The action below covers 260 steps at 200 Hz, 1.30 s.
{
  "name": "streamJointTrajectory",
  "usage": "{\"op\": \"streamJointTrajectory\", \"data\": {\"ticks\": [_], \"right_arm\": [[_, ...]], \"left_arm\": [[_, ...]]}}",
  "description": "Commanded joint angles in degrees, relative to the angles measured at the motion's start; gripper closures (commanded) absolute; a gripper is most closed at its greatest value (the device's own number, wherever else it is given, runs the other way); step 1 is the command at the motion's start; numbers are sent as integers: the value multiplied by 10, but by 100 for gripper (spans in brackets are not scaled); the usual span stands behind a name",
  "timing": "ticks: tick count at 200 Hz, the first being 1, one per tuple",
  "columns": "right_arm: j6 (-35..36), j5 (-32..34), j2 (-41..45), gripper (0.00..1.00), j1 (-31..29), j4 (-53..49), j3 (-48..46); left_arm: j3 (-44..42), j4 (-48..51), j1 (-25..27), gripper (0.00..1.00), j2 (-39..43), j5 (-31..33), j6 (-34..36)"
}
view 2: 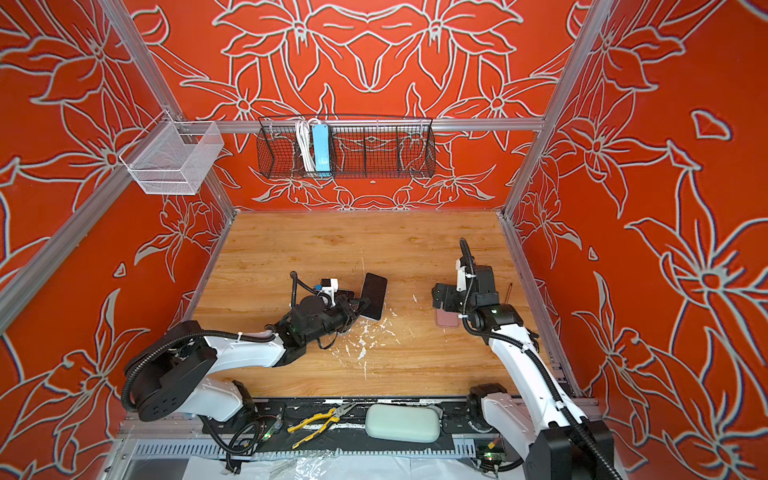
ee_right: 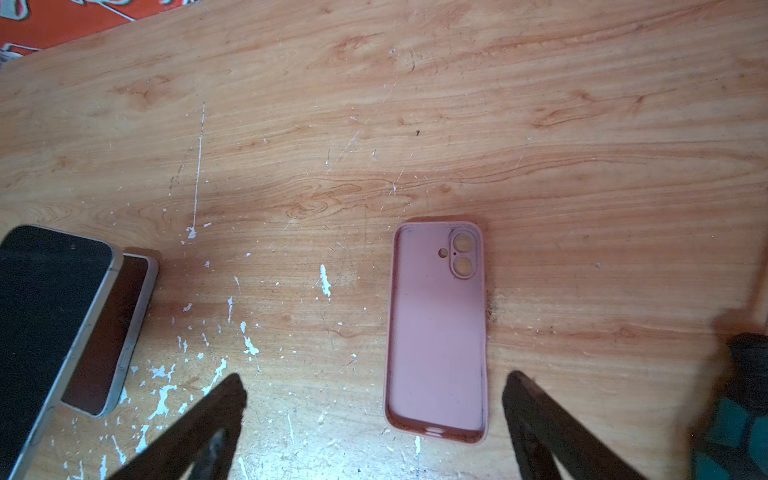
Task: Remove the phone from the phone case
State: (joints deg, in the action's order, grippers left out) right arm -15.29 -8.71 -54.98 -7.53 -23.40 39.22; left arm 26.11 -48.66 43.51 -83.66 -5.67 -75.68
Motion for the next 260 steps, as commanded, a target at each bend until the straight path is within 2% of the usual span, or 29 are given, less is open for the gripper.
{"op": "streamJointTrajectory", "data": {"ticks": [1, 53, 119, 167, 224, 260], "right_arm": [[0, -7, 20, 2, -4, -8, -13], [6, 2, 46, 2, -5, -27, -26], [-14, -3, 46, 2, -5, -10, -46], [-13, 0, 45, 2, -5, -7, -48], [-17, 2, 49, 2, -6, -6, -52], [-16, 6, 52, 2, -5, -6, -54]], "left_arm": [[-4, -60, 4, 100, 1, 19, 13], [-13, -66, 4, 100, -4, 20, 21], [-15, -116, 4, 100, -54, 13, 14], [38, -131, 15, 100, -121, 11, 19], [104, -214, 32, 100, -236, 29, -23], [165, -189, 46, 100, -268, 20, -12]]}}
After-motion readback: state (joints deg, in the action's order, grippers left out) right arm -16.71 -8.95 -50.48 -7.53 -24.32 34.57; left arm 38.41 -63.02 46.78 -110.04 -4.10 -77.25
